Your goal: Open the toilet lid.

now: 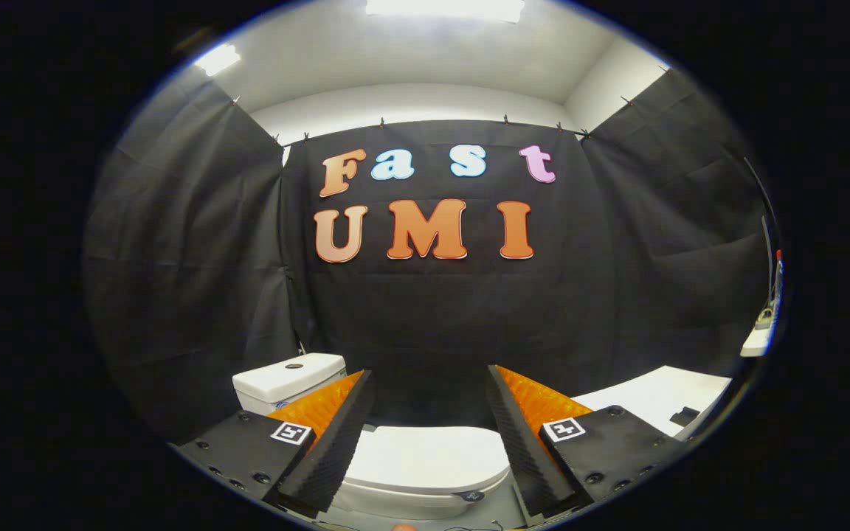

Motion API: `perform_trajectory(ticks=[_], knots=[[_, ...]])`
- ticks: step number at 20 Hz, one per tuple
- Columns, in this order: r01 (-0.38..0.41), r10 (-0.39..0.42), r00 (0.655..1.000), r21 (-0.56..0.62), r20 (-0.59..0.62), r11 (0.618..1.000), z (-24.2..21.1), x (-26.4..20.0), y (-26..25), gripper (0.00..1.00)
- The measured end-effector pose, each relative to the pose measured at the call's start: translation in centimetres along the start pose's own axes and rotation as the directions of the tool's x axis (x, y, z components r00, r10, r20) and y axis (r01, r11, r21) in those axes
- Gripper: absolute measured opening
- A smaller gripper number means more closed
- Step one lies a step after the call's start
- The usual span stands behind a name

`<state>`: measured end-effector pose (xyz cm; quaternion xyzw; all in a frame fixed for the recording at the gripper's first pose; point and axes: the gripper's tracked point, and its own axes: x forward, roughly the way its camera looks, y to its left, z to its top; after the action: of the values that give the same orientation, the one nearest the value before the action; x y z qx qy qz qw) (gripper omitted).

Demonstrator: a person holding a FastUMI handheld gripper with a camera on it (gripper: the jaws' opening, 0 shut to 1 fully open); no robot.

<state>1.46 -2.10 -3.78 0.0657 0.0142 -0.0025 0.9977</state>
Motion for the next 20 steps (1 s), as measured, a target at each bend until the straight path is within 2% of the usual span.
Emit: perform_trajectory(ticks=[6, 10, 15, 20], knots=[[-0.029, 0.029, 1.0, 0.174, 0.007, 0.984, -2.6, 0.8, -1.1, 0.98], [-0.008, 0.008, 1.0, 0.29, -0.001, 0.957, -5.4, 1.6, -3.1, 0.98], [0.015, -0.007, 1.0, 0.378, -0.023, 0.926, -9.6, 2.6, -5.1, 0.99], [0.04, -0.019, 0.999, 0.486, -0.047, 0.873, -14.9, 4.0, -6.7, 0.99]])
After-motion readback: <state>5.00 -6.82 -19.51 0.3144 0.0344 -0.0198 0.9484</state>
